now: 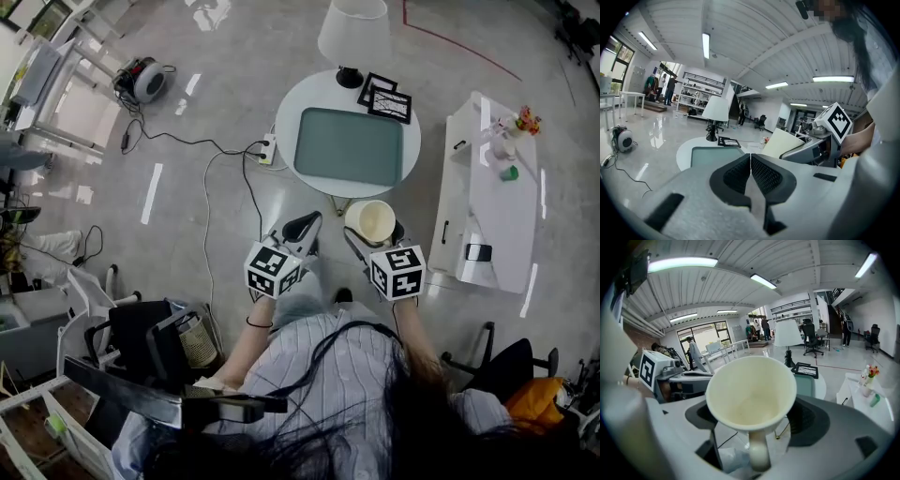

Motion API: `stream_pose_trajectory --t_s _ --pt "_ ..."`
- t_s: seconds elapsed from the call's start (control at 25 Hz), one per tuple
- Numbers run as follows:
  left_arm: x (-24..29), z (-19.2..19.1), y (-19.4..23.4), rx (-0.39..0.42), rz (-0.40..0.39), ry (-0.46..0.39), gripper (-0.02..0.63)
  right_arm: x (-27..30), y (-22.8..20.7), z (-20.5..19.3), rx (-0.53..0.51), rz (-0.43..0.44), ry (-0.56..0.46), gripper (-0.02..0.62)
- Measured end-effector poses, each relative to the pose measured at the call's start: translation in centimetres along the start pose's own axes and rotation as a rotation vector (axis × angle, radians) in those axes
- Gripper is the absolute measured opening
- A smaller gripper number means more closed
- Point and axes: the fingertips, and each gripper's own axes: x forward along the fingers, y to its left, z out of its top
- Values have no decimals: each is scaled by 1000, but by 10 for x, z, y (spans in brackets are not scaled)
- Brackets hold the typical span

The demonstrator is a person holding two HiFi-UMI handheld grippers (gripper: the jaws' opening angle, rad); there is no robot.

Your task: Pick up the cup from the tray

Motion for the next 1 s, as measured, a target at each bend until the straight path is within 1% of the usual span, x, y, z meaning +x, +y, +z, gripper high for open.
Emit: stream_pose_trajectory --t_s 0.16,0.52,1.0 --pt "-11 -14 -35 -11 23 -8 14 -26 4 -24 -14 34 5 403" --pt "-29 -40 -112 18 32 7 14 -82 12 -71 -14 91 8 403" --pt "-50 -47 -160 63 24 -14 14 -135 30 -110 -20 109 0 403"
